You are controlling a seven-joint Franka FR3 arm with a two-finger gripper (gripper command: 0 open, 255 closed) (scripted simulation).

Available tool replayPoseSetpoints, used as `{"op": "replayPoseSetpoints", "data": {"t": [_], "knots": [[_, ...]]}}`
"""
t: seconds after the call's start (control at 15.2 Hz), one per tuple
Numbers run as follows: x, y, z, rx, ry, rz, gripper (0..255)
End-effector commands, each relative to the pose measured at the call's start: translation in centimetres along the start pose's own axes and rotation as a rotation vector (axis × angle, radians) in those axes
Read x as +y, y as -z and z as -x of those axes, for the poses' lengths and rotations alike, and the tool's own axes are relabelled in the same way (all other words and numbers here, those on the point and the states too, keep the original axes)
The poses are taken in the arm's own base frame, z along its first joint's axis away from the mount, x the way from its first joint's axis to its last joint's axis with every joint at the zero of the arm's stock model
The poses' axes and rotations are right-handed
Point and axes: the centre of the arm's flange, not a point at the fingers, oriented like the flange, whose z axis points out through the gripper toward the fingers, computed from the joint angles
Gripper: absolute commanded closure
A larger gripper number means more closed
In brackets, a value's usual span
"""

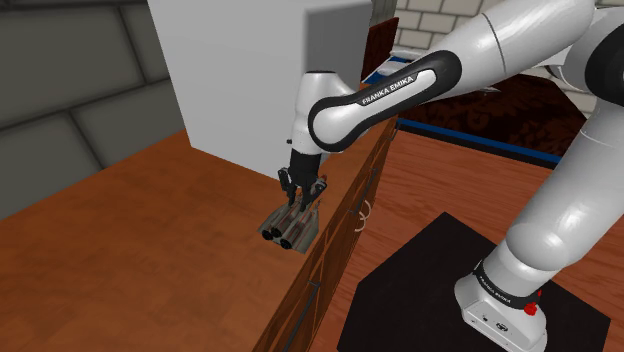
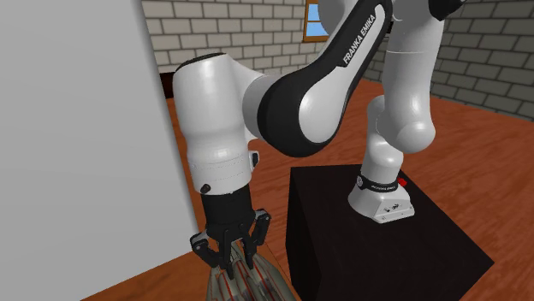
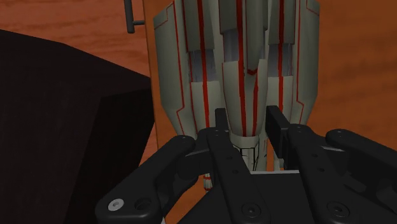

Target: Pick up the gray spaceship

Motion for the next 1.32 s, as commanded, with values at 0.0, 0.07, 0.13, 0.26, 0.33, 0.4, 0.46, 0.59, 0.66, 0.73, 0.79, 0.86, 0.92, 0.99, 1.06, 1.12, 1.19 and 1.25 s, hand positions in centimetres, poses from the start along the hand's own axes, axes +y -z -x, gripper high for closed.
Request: {"op": "replayPoseSetpoints", "data": {"t": [0.0,0.07,0.13,0.26,0.33,0.4,0.46,0.59,0.66,0.73,0.79,0.86,0.92,0.99,1.06,1.12,1.19,1.25], "knots": [[0.0,-0.1,0.0,0.0,0.0,0.0,255],[0.0,0.0,0.0,0.0,0.0,0.0,255],[0.0,0.0,0.0,0.0,0.0,0.0,255],[0.0,0.0,0.0,0.0,0.0,0.0,255],[0.0,0.0,0.0,0.0,0.0,0.0,255],[0.0,-0.1,0.0,0.0,0.0,0.0,255],[-0.1,0.5,0.1,0.0,0.0,0.0,255],[-0.1,1.5,0.4,0.0,0.0,0.0,255],[-0.1,2.0,0.5,0.0,0.0,0.0,255],[-0.1,2.5,0.6,0.0,0.0,0.0,255],[-0.1,3.0,0.8,0.0,0.0,0.0,255],[-0.1,3.5,0.9,0.0,0.0,0.0,255],[-0.1,4.0,1.0,0.0,0.0,0.0,255],[-0.1,4.6,1.1,0.0,0.0,0.0,255],[-0.1,5.1,1.3,0.0,0.0,0.0,255],[-0.1,5.6,1.4,0.0,0.0,0.0,255],[-0.1,6.1,1.5,0.0,0.0,0.0,255],[-0.1,6.6,1.7,0.0,0.0,0.0,255]]}}
